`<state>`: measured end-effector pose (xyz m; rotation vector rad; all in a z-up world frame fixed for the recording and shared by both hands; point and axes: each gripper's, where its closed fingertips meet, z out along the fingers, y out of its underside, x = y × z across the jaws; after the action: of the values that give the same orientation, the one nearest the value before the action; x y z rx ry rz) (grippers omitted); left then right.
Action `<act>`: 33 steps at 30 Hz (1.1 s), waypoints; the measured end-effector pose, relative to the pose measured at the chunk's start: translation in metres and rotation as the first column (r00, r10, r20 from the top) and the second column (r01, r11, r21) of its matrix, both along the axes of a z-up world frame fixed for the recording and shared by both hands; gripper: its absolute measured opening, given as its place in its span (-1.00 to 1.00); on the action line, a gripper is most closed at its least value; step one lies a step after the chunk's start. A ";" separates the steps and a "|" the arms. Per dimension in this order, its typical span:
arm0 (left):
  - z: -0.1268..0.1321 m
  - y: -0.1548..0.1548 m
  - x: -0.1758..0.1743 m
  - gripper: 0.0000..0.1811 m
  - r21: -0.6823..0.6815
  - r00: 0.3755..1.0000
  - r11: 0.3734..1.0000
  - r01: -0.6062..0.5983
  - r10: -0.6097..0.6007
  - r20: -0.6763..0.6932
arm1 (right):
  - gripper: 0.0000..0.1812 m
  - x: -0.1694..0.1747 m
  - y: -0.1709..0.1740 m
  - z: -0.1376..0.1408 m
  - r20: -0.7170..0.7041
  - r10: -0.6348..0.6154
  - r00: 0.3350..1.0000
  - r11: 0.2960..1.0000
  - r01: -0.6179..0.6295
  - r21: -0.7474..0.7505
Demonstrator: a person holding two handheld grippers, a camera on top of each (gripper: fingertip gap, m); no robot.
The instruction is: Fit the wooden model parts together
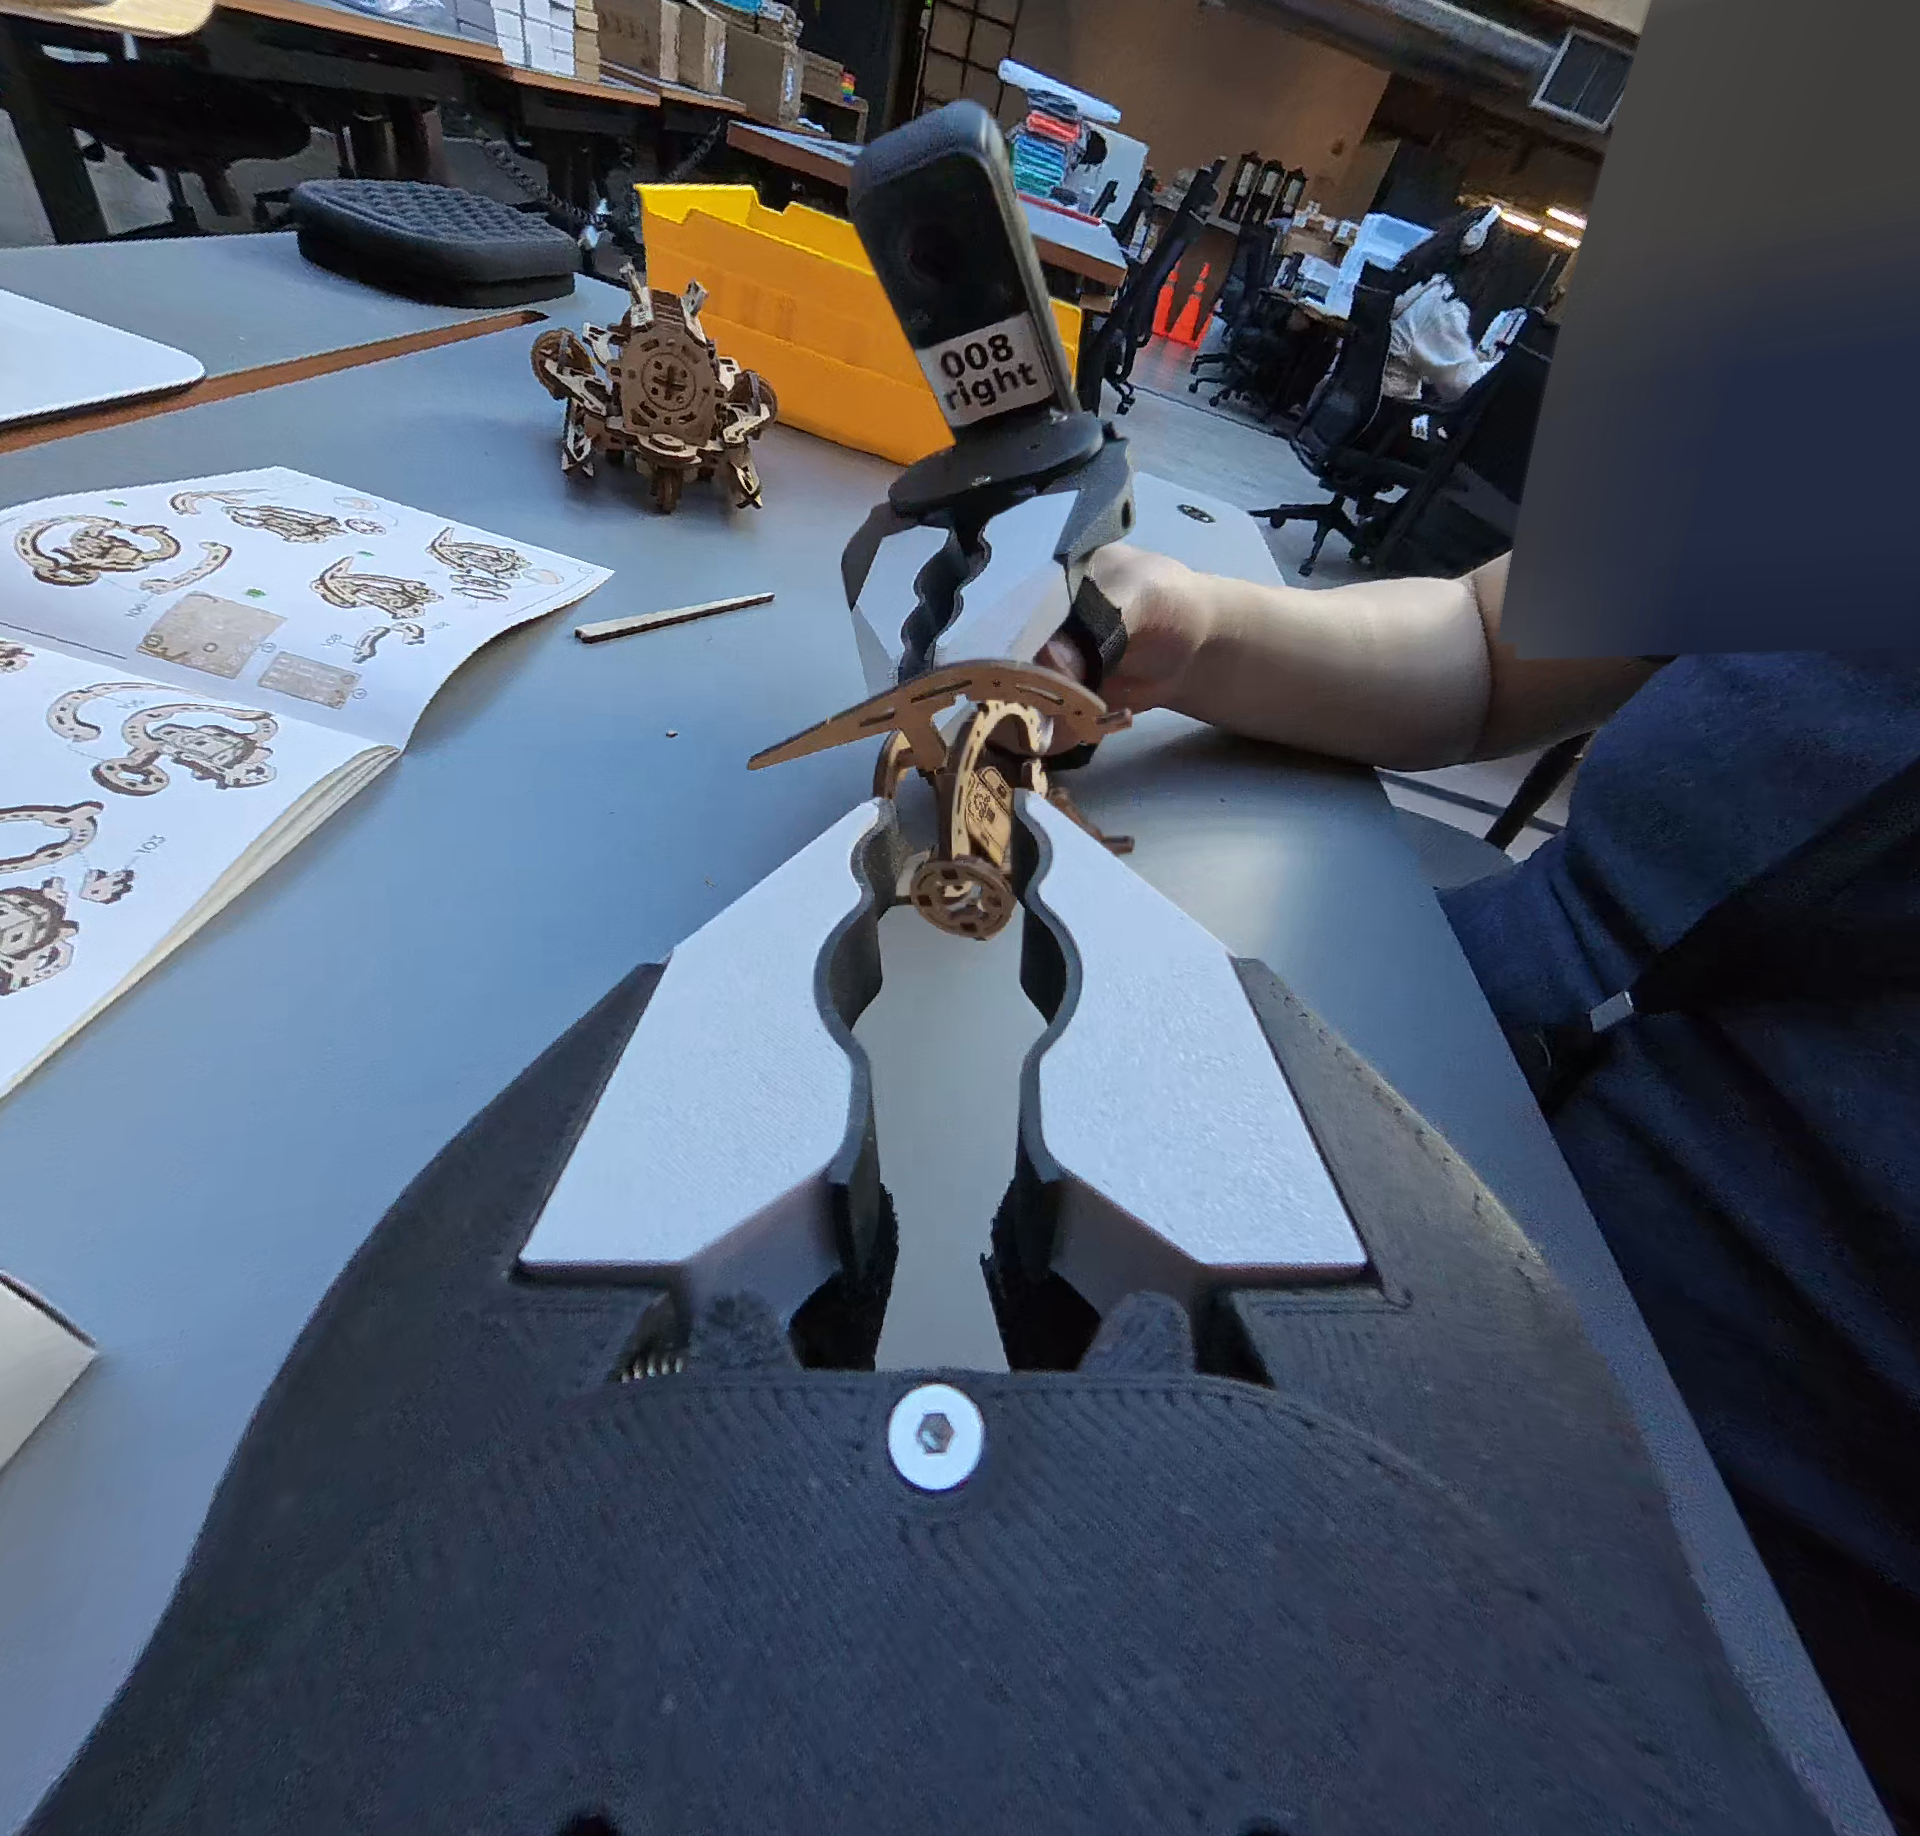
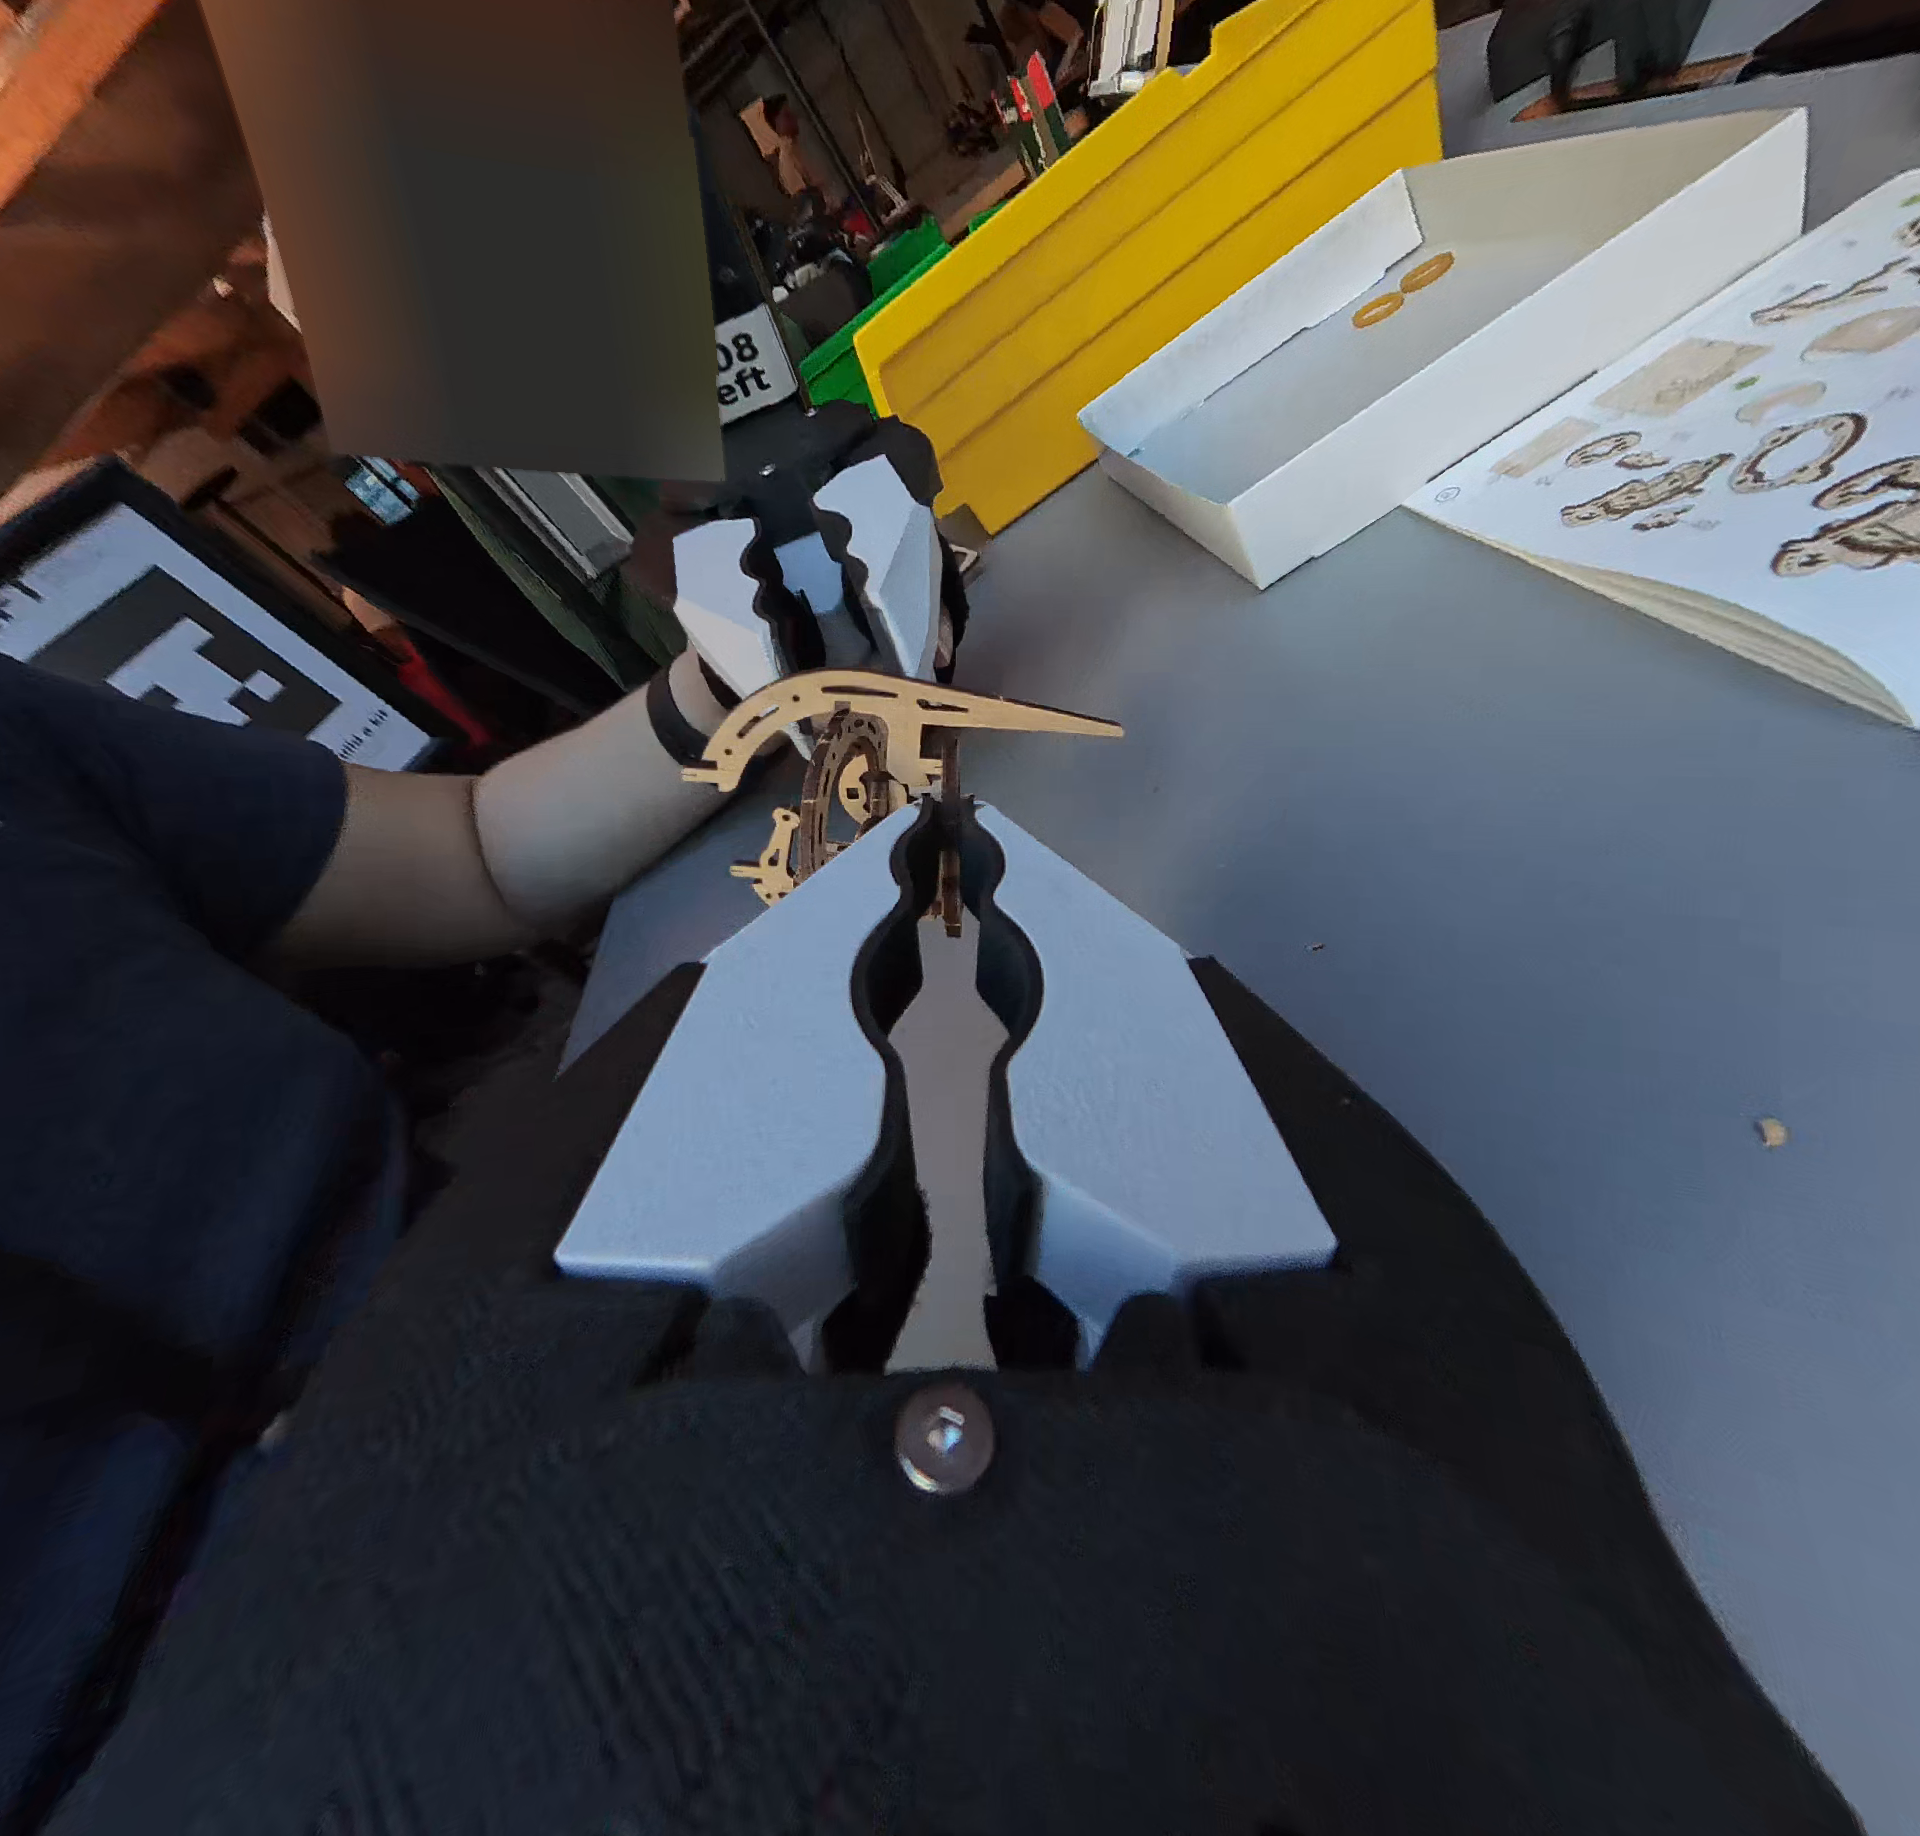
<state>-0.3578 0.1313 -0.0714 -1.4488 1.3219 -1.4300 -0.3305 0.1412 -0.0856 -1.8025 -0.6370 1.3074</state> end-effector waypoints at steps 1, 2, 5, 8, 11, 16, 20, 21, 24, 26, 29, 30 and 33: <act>-0.001 -0.001 0.000 -0.79 0.011 1.000 1.000 0.001 -0.001 -0.004 | -0.99 -0.002 -0.001 -0.001 0.026 -0.001 1.000 1.000 0.000 0.027; -0.001 -0.002 0.001 -0.80 0.017 1.000 1.000 0.004 -0.003 -0.008 | -0.99 -0.004 -0.003 -0.002 0.050 0.004 0.999 0.999 -0.007 0.052; -0.004 -0.003 0.001 -0.81 0.022 1.000 1.000 0.011 -0.010 -0.023 | -0.99 -0.007 -0.004 -0.008 0.127 -0.004 0.992 0.994 -0.010 0.107; -0.006 -0.005 0.001 -0.84 0.025 0.999 0.999 0.028 -0.027 -0.031 | -0.99 -0.009 -0.005 -0.010 0.176 -0.015 0.984 0.989 -0.011 0.148; -0.009 -0.008 0.002 -0.84 0.042 0.998 0.998 0.041 -0.039 -0.053 | -0.99 -0.009 -0.005 -0.010 0.188 -0.023 0.982 0.986 -0.008 0.164; -0.014 -0.009 0.004 -0.86 0.056 0.997 0.997 0.046 -0.042 -0.073 | -0.99 -0.009 -0.005 -0.008 0.174 -0.030 0.984 0.988 0.003 0.155; -0.011 -0.009 0.005 -0.87 0.028 0.998 0.999 0.045 -0.044 -0.050 | -0.99 -0.009 -0.004 -0.006 0.155 -0.032 0.987 0.990 0.010 0.139; -0.009 -0.009 0.005 -0.88 0.023 0.998 0.999 0.045 -0.044 -0.043 | -0.99 -0.009 -0.005 -0.007 0.153 -0.030 0.988 0.991 0.009 0.133; -0.007 -0.009 0.004 -0.92 0.015 0.998 0.999 0.046 -0.046 -0.031 | -0.99 -0.010 -0.006 -0.009 0.154 -0.019 0.988 0.993 0.001 0.120; -0.005 -0.011 0.003 -0.91 -0.003 0.998 0.998 0.062 -0.062 -0.022 | -0.99 -0.011 -0.006 -0.009 0.152 -0.016 0.988 0.993 -0.002 0.122; -0.008 -0.012 0.004 -0.91 0.004 0.997 0.998 0.069 -0.069 -0.036 | -0.99 -0.011 -0.007 -0.008 0.150 -0.013 0.989 0.992 -0.006 0.130; -0.010 -0.012 0.004 -0.92 0.014 0.996 0.997 0.072 -0.071 -0.049 | -0.99 -0.011 -0.007 -0.008 0.152 -0.012 0.988 0.991 -0.009 0.135; -0.012 -0.012 0.004 -0.94 0.036 0.996 0.997 0.064 -0.061 -0.064 | -0.99 -0.012 -0.007 -0.008 0.160 -0.011 0.987 0.988 -0.013 0.152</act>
<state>-0.3534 0.1192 -0.0838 -1.4497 1.4380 -1.4010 -0.3425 0.1337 -0.0935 -1.7926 -0.8039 1.0902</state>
